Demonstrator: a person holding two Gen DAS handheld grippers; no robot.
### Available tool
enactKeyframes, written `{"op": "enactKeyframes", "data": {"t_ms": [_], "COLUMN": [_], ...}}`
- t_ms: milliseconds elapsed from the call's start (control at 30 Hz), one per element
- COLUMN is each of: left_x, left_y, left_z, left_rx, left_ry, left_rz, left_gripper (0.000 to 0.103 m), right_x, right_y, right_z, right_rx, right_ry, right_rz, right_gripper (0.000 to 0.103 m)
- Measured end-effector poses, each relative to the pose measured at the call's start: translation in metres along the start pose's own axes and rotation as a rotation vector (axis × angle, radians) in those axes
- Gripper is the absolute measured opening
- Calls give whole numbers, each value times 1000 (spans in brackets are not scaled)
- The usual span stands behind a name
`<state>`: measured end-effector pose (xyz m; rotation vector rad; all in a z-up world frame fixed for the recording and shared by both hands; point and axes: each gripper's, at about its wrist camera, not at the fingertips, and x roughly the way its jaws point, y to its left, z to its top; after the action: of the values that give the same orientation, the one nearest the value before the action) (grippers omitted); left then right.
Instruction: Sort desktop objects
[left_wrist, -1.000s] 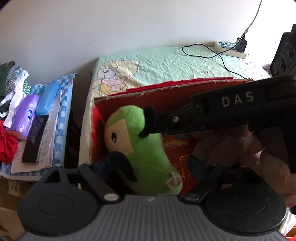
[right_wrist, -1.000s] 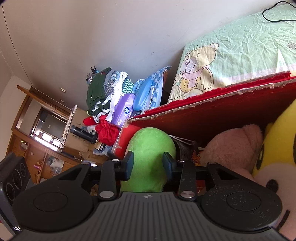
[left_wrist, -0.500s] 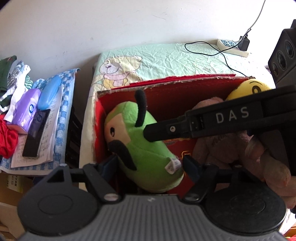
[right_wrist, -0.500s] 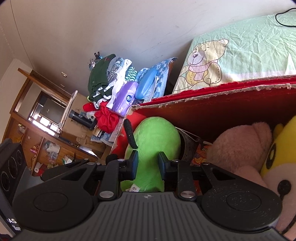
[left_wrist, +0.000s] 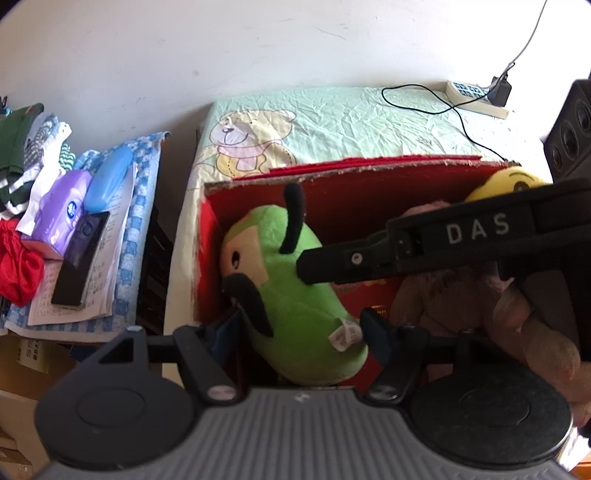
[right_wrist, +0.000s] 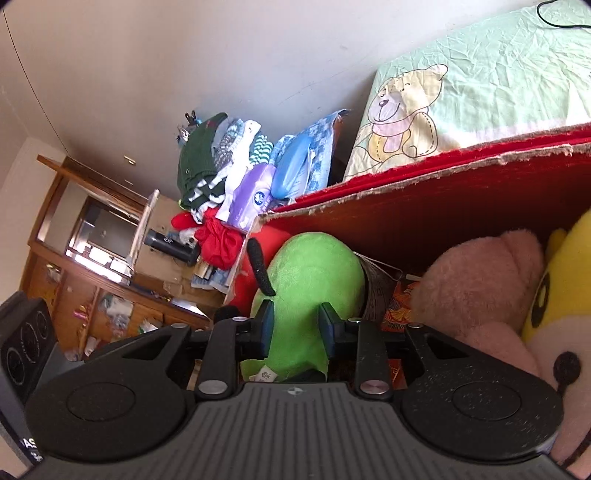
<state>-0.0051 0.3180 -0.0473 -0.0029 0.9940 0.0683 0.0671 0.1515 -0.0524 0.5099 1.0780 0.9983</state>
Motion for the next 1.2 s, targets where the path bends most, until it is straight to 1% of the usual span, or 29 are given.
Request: {"op": "enactKeyframes", "data": {"t_ms": [100, 233, 333, 433, 567, 767, 933, 1200], "left_x": [1, 0, -6, -11, -6, -7, -5, -4], "left_y": [0, -1, -3, -3, -2, -3, -6, -5], "left_z": [1, -3, -5, -5, -6, -7, -7, -6], "left_rx": [4, 7, 24, 35, 24, 25, 32, 20], "left_ry": [-1, 2, -15, -30, -13, -11, -6, -1], "left_rz": [7, 22, 41, 38, 43, 46, 57, 68], "left_gripper": [72, 73, 72, 74, 74, 74, 77, 77], "right_x": [0, -4, -6, -6, -5, -4, -5, -5], "right_y": [5, 2, 1, 2, 4, 7, 7, 8], "right_z": [-1, -1, 0, 0, -1, -1, -2, -1], "right_rx": [-33, -22, -17, -28, -40, -64, -69, -76], "right_ry": [-4, -30, -44, -42, -40, -39, -43, -43], "right_rz": [-9, 1, 3, -1, -9, -22, -25, -37], "right_gripper": [30, 30, 30, 30, 30, 29, 29, 29]}}
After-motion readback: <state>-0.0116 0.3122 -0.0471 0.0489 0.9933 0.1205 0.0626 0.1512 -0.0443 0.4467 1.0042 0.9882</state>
